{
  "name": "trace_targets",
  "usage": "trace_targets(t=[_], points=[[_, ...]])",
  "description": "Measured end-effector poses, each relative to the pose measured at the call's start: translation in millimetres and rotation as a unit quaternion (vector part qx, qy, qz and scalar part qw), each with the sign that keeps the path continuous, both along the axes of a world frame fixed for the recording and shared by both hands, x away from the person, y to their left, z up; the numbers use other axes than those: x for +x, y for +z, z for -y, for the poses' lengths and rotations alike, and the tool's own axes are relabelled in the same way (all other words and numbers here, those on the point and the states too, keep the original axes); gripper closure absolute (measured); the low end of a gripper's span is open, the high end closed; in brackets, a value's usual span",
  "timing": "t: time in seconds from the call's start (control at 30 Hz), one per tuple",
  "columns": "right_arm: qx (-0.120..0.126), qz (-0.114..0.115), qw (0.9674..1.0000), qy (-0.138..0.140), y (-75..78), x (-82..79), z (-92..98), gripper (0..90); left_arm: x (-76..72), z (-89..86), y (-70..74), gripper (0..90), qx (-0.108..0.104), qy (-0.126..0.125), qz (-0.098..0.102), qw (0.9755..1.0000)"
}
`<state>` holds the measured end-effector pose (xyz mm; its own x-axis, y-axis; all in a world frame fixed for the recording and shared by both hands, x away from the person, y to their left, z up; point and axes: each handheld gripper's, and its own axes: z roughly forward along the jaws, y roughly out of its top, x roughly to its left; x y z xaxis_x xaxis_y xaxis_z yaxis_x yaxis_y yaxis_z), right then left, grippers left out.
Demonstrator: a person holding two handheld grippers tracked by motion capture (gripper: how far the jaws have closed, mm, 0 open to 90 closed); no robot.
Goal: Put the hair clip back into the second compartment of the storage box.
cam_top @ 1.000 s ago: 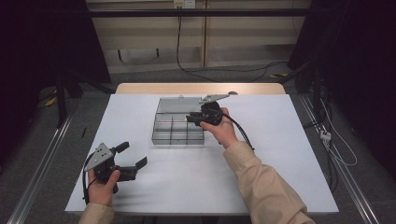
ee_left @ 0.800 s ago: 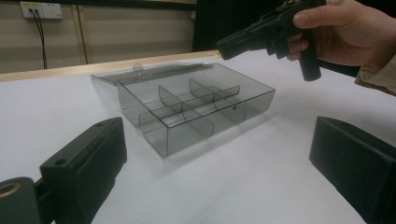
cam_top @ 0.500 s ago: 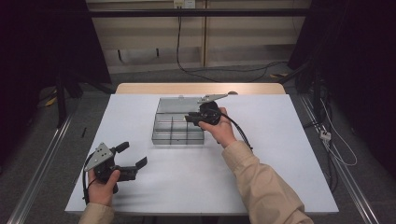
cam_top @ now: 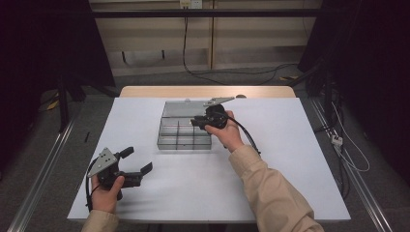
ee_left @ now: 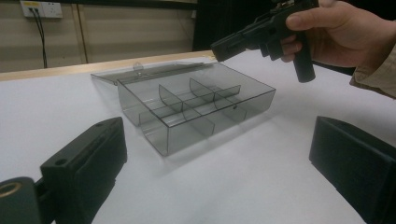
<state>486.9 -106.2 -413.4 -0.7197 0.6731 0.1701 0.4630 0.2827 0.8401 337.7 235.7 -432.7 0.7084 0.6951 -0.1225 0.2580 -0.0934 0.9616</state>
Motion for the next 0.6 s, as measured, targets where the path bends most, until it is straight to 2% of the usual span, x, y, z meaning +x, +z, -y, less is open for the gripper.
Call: trace_targets(t=[0.6], points=[[0.001, -0.002, 1.0000, -0.001, -0.9, 6.1, -5.0, 73.7, 0.3, 0.5, -0.3, 3.9, 0.000, -0.001, -0.001, 1.0000]])
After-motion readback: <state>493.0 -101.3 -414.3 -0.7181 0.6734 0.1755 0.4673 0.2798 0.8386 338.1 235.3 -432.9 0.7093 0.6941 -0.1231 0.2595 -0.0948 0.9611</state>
